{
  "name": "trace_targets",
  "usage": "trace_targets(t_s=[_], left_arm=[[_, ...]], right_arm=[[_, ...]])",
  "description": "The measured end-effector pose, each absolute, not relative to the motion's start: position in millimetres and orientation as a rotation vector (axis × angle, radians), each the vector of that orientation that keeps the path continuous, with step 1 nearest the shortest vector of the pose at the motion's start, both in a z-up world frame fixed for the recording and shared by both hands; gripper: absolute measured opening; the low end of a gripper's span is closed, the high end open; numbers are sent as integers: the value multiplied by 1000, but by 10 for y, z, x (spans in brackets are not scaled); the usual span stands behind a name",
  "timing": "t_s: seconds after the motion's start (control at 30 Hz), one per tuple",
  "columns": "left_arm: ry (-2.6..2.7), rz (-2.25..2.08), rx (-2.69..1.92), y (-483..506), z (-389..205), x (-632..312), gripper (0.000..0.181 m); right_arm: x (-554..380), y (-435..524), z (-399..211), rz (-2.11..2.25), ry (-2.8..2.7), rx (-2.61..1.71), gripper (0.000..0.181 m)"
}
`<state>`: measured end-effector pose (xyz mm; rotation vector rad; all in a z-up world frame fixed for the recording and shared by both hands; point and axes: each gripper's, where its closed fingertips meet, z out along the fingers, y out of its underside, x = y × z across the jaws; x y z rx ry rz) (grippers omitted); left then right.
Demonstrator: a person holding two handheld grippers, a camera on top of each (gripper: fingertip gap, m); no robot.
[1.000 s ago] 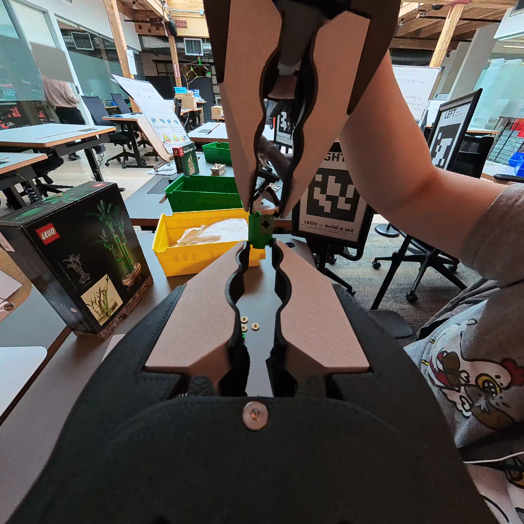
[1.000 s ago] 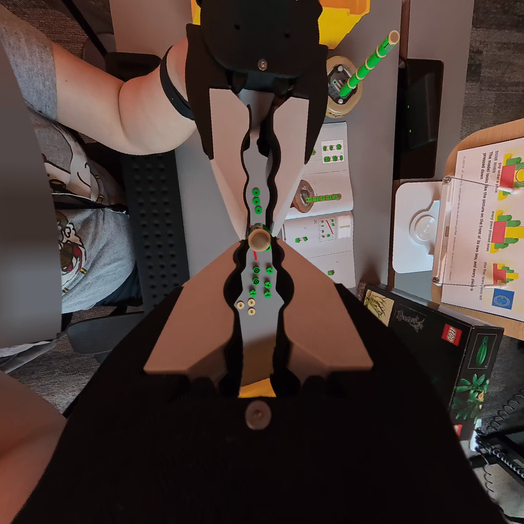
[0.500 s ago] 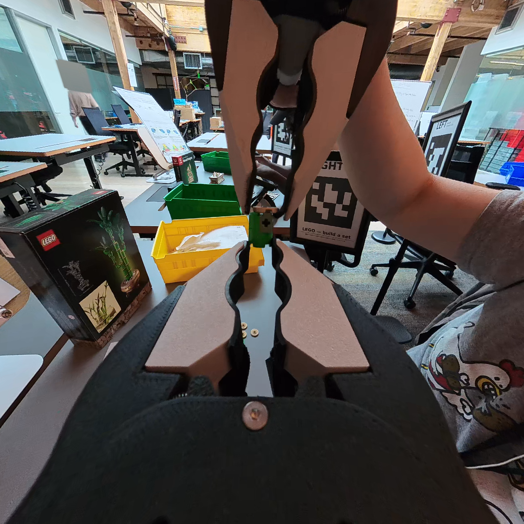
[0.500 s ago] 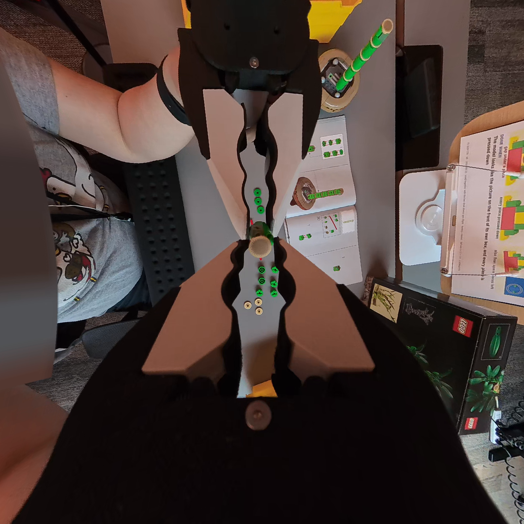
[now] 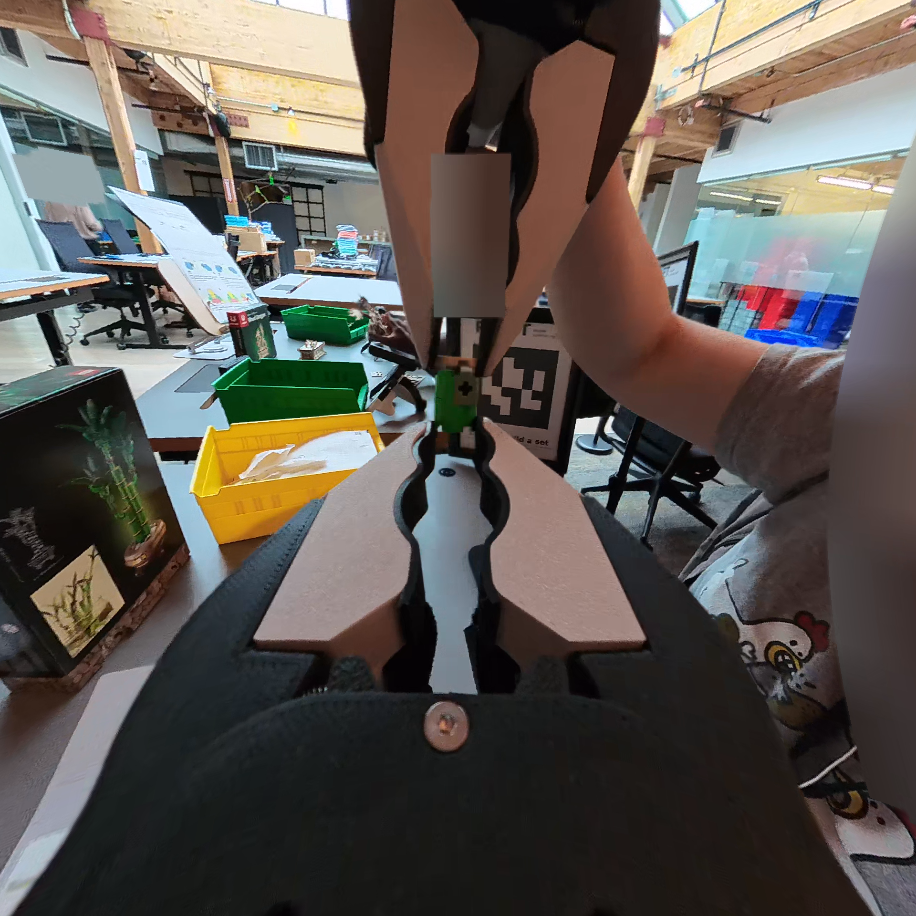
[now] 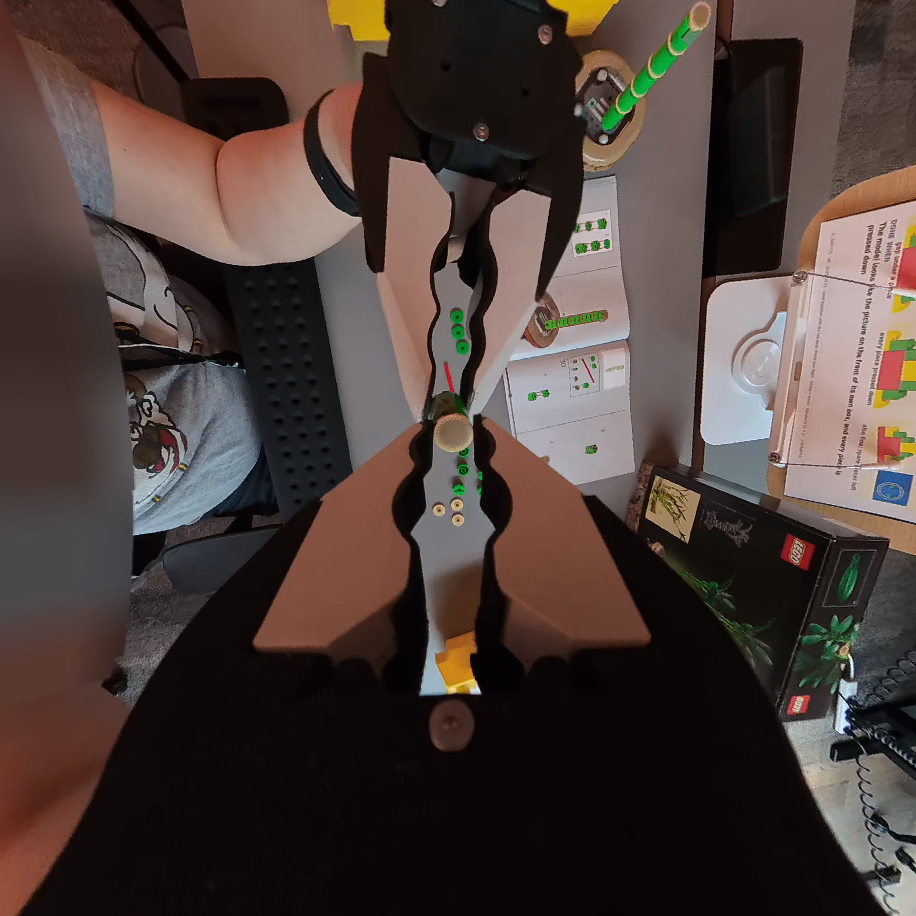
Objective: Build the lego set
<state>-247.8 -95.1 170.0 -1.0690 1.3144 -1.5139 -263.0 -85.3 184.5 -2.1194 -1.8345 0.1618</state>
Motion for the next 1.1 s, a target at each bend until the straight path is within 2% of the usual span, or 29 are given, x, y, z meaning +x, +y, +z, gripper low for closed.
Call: trace_targets(t_s=[1.1], left_arm=[[1235, -1801, -844, -933, 1872, -2617, 13]], right_arm=[[-2741, -856, 1945, 141, -1928, -2192, 19]])
